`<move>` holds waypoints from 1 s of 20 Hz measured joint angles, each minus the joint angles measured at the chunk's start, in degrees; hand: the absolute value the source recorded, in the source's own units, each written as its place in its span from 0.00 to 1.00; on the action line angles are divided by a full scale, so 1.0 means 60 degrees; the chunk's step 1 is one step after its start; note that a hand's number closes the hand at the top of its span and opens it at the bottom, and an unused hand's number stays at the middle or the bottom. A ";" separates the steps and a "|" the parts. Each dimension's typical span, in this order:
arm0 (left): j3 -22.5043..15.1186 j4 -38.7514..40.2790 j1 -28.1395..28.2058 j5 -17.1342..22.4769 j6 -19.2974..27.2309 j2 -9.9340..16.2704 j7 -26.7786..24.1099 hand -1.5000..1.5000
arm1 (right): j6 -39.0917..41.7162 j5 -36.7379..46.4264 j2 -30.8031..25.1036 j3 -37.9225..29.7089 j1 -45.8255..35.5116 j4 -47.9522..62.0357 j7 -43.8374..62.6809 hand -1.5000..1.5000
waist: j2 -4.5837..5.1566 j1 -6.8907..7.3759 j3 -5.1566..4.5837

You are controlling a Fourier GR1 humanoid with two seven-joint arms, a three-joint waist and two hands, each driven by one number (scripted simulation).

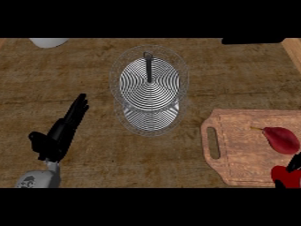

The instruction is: Pick the can from the cutting board and place it in the tiered basket

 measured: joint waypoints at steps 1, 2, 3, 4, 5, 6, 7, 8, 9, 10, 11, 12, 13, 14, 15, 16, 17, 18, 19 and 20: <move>-0.0030 -0.0027 -0.0021 -0.0005 -0.0001 -0.0019 0.0061 0.50 | -0.0093 -0.0250 0.0352 0.0006 0.0072 -0.0372 0.0129 1.00 | -0.0002 0.0016 0.0002; -0.0044 -0.0066 0.0016 -0.0005 -0.0024 -0.0015 0.0036 0.50 | -0.0160 -0.0459 0.0675 0.0047 0.0128 -0.0836 0.0288 1.00 | -0.0005 0.0039 0.0005; -0.0038 -0.0052 -0.0018 0.0003 -0.0047 -0.0008 0.0036 0.50 | -0.0277 -0.0555 0.0941 0.0200 0.0180 -0.1295 0.0421 1.00 | -0.0001 0.0066 0.0005; -0.0103 -0.0176 0.0037 -0.0018 -0.0049 -0.0034 0.0077 0.50 | -0.0305 -0.0618 0.1132 0.0276 0.0123 -0.1755 0.0612 1.00 | 0.0002 0.0126 0.0007; -0.0115 -0.0137 0.0025 -0.0034 -0.0042 -0.0064 0.0039 0.50 | -0.0302 -0.0686 0.1280 0.0356 0.0061 -0.2227 0.0777 1.00 | 0.0012 0.0160 0.0007; -0.0189 -0.0126 0.0006 -0.0108 0.0020 -0.0148 0.0005 0.50 | -0.0250 -0.0650 0.1391 0.0571 -0.0134 -0.2486 0.1066 1.00 | 0.0019 0.0203 0.0000; -0.0276 -0.0241 0.0042 -0.0147 0.0035 -0.0196 0.0082 0.50 | -0.0199 -0.0632 0.1434 0.0706 -0.0450 -0.2552 0.1345 1.00 | 0.0027 0.0263 0.0000; -0.0253 -0.0216 -0.0028 -0.0140 0.0046 -0.0208 0.0120 0.50 | -0.0156 -0.0611 0.1471 0.0870 -0.0698 -0.2608 0.1594 1.00 | 0.0036 0.0291 0.0000; -0.0224 -0.0240 -0.0048 -0.0091 -0.0005 -0.0183 0.0169 0.50 | -0.0047 -0.0596 0.1486 0.1024 -0.1000 -0.2657 0.1911 1.00 | 0.0041 0.0321 -0.0001; -0.0290 -0.0179 -0.0044 -0.0165 0.0026 -0.0241 0.0098 0.50 | 0.0109 -0.0582 0.1491 0.1174 -0.1418 -0.2684 0.2294 1.00 | 0.0050 0.0352 -0.0002; -0.0292 -0.0095 -0.0147 -0.0209 0.0055 -0.0261 0.0086 0.50 | 0.0341 -0.0571 0.1466 0.1264 -0.1917 -0.2699 0.2737 1.00 | 0.0059 0.0375 -0.0005; -0.0303 -0.0089 -0.0173 -0.0216 0.0050 -0.0271 0.0098 0.50 | 0.0480 -0.0548 0.1520 0.1496 -0.2329 -0.2719 0.3187 1.00 | 0.0059 0.0398 -0.0008; -0.0338 -0.0106 -0.0200 -0.0231 0.0052 -0.0303 0.0122 0.50 | 0.0608 -0.0526 0.1577 0.1687 -0.2875 -0.2713 0.3674 1.00 | 0.0062 0.0439 -0.0010; -0.0359 -0.0133 -0.0248 -0.0230 0.0076 -0.0345 0.0231 0.50 | 0.0775 -0.0506 0.1623 0.1845 -0.3428 -0.2704 0.4192 1.00 | 0.0062 0.0465 -0.0012; -0.0345 -0.0096 -0.0307 -0.0219 0.0034 -0.0318 0.0256 0.50 | 0.0927 -0.0487 0.1667 0.1899 -0.4056 -0.2681 0.4687 1.00 | 0.0066 0.0487 -0.0014; -0.0331 -0.0020 -0.0300 -0.0224 0.0010 -0.0310 0.0176 0.50 | 0.1035 -0.0445 0.1707 0.1945 -0.4735 -0.2593 0.5162 1.00 | 0.0072 0.0517 -0.0016; -0.0320 -0.0085 -0.0309 -0.0187 -0.0005 -0.0309 0.0259 0.50 | 0.1067 -0.0416 0.1740 0.2062 -0.5350 -0.2539 0.5572 1.00 | 0.0069 0.0544 -0.0016; -0.0327 -0.0052 -0.0379 -0.0224 0.0046 -0.0352 0.0252 0.50 | 0.1105 -0.0355 0.1773 0.2083 -0.6014 -0.2376 0.5838 1.00 | 0.0071 0.0549 -0.0014; -0.0328 -0.0073 -0.0321 -0.0211 0.0005 -0.0338 0.0220 0.50 | 0.1189 -0.0315 0.1802 0.1999 -0.6687 -0.2242 0.6061 1.00 | 0.0069 0.0567 -0.0015; -0.0313 -0.0032 -0.0293 -0.0207 -0.0038 -0.0310 0.0156 0.50 | 0.1212 -0.0275 0.1825 0.1935 -0.7291 -0.2016 0.6280 1.00 | 0.0068 0.0571 -0.0015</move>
